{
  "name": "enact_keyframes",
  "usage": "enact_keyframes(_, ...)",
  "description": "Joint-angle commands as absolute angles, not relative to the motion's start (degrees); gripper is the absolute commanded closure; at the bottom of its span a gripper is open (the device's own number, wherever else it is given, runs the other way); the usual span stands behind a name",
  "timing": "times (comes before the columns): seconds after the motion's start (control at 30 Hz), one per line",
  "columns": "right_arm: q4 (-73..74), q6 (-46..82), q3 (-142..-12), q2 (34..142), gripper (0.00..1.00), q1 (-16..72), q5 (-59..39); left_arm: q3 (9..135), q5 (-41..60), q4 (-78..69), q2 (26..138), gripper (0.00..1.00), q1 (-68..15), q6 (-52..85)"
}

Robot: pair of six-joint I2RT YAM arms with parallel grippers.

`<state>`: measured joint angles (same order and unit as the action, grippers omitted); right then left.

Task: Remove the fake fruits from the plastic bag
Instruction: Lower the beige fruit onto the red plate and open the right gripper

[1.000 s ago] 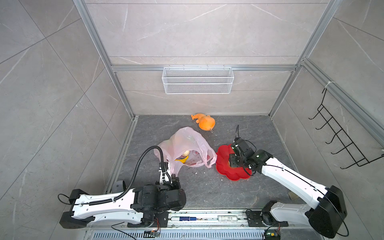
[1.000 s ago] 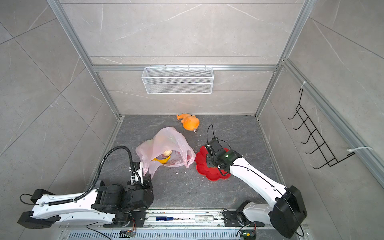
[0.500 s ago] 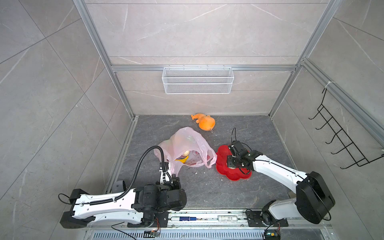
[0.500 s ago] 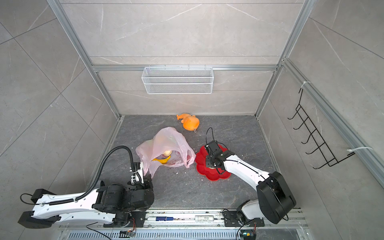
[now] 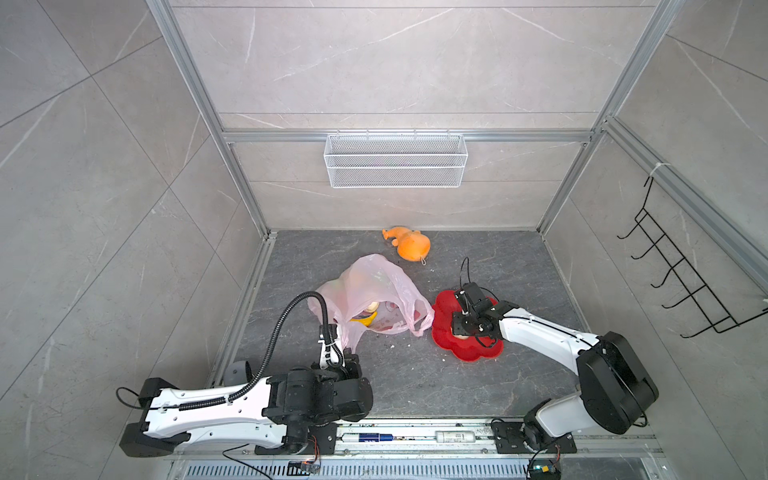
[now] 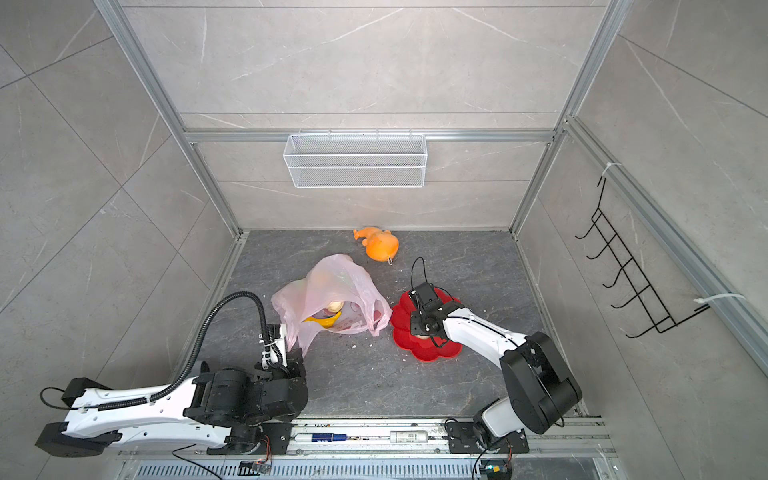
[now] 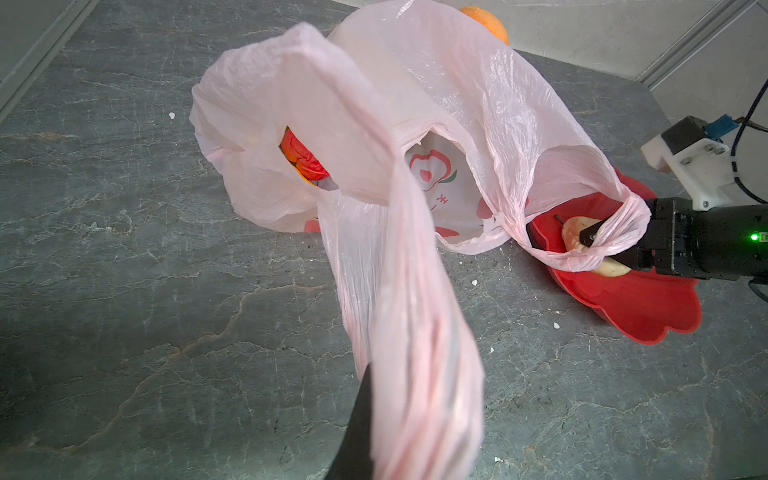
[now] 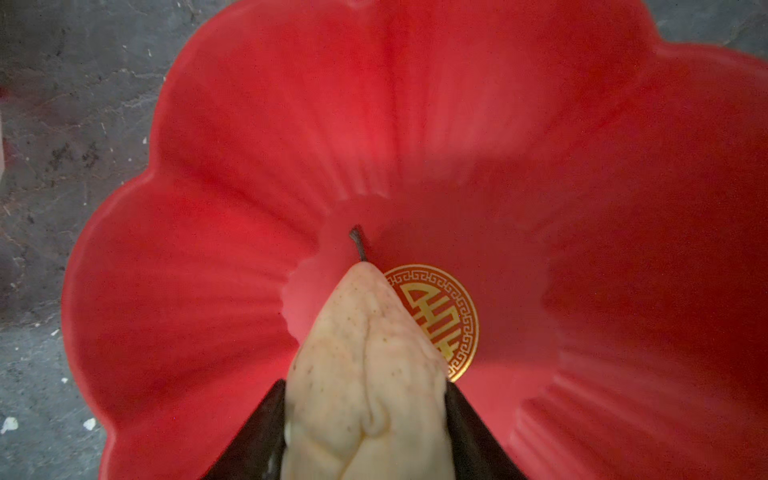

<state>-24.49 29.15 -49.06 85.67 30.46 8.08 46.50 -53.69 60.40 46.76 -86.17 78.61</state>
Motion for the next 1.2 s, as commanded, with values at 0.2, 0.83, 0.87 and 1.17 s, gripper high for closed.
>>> enact_keyframes(0.2, -24.93, 29.83, -47.84, 86.75, 0.54, 30.23, 8.17, 47.37, -55.11, 61.28, 46.16, 1.0, -86.22, 78.75)
enact_keyframes(0.83, -31.4, 27.18, -50.65, 80.6, 0.25, 30.26, 8.53, 45.64, -49.85, 64.27, 44.42, 1.0, -86.22, 81.9)
enact_keyframes(0.87, -32.57, 26.7, -51.51, 79.15, 0.25, 30.3, 8.69, 45.46, -49.07, 65.09, 43.97, 1.0, -86.22, 82.41)
enact_keyframes(1.17, -37.77, 19.57, -62.64, 71.19, 0.52, 37.4, 3.49, 44.55, -47.1, 71.07, 42.76, 1.0, -86.22, 86.15)
